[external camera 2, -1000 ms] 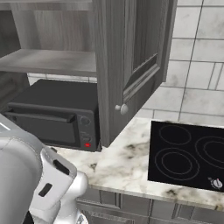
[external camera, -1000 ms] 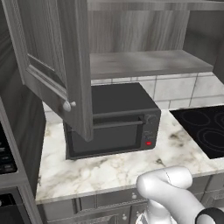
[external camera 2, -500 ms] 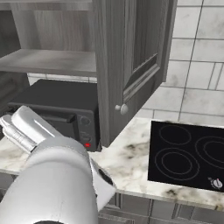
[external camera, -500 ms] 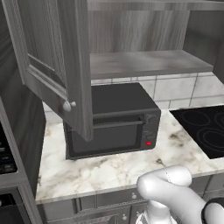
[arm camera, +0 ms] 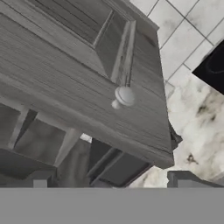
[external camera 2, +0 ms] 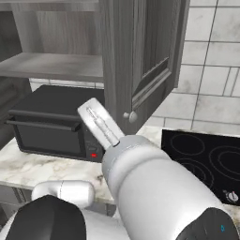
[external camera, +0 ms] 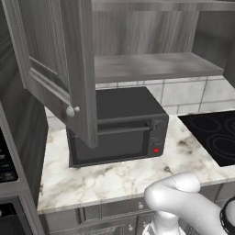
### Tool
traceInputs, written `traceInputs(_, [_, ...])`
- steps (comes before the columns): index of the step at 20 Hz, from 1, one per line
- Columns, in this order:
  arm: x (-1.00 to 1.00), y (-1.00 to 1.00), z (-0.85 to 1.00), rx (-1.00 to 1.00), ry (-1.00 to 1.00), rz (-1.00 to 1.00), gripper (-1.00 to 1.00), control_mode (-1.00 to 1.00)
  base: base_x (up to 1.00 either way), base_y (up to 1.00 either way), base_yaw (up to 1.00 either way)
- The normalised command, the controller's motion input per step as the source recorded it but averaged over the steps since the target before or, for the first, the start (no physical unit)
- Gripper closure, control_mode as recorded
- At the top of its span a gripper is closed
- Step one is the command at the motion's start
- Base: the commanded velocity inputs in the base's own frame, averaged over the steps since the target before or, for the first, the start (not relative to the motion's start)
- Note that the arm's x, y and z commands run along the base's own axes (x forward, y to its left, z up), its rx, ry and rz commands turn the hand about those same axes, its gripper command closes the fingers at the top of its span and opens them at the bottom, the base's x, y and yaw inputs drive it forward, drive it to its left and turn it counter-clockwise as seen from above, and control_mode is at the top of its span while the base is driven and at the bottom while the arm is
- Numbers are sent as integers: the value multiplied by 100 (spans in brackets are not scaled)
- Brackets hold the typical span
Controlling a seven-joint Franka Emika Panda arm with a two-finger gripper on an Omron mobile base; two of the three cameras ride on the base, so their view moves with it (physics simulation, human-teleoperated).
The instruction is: Open the cabinet and move the ladle to the pot. Then close the cabinet.
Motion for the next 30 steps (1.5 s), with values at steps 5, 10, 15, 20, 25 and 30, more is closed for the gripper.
traceInputs(5, [87,-61,-24,15,0,0,-100,-100,0,0,0])
traceInputs(10, [92,-66,-28,14,0,0,-100,-100,0,0,0])
traceInputs(15, [91,-42,-22,13,0,0,-100,-100,0,0,0])
traceInputs(20, [72,-11,-4,10,0,0,-100,-100,0,0,0])
traceInputs(25, [43,3,0,3,0,4,-100,-100,0,0,0])
traceInputs(30, [18,21,0,0,0,5,-100,-100,0,0,0])
